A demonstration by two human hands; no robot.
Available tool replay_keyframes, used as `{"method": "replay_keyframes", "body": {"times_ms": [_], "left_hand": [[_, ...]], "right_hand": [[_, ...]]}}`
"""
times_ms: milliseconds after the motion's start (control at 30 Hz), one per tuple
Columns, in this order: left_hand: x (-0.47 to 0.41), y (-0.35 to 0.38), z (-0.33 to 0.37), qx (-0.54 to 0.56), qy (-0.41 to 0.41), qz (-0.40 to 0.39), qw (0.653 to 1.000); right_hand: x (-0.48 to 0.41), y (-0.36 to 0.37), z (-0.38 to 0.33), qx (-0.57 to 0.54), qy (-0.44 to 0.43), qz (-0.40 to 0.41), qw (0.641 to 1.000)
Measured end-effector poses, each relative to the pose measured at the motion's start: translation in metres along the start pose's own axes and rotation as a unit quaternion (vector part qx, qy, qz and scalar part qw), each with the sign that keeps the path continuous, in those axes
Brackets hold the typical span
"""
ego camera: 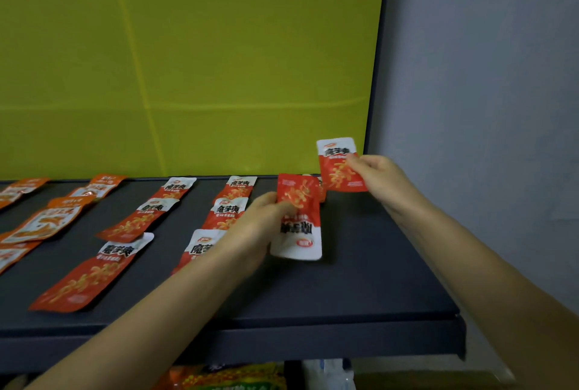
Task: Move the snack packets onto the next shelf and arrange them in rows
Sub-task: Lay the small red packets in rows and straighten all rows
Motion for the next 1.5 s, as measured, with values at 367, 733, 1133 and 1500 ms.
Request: {"method": "replay_keyframes", "body": {"times_ms": [367,733,1133,1500], "left_hand": [[0.015,0.001,-0.016,-0.103,0.057,0.02,0.993],[0.037,-0.046,-0.021,0.017,-0.009,0.007,1.0],[0.045,-0.045,-0.017,-0.003,0.023,-0.014,1.0],[0.037,-0.017,0.014,-0.175,0.051,-0.149,0.972]], "right_hand": [[0.01,0.001,0.006,0.064,0.008,-0.006,0.998],[0.023,0.043,0.022,0.246,0.054,-0.098,0.963],[0.032,0.046,0.0,0.469,-0.023,-0.11,0.876],[0.07,0.034,-0.071,0.206,-0.169,-0.228,0.936]]}}
Point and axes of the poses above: each hand's wrist, its own x-axis away from the middle knuckle, its own y-axis out of the palm, z = x × y, the point moved 7 cm from there along -x, towards the middle knuckle, and after that the axes turned 10 degrees about -y, right-handed, at the moved point
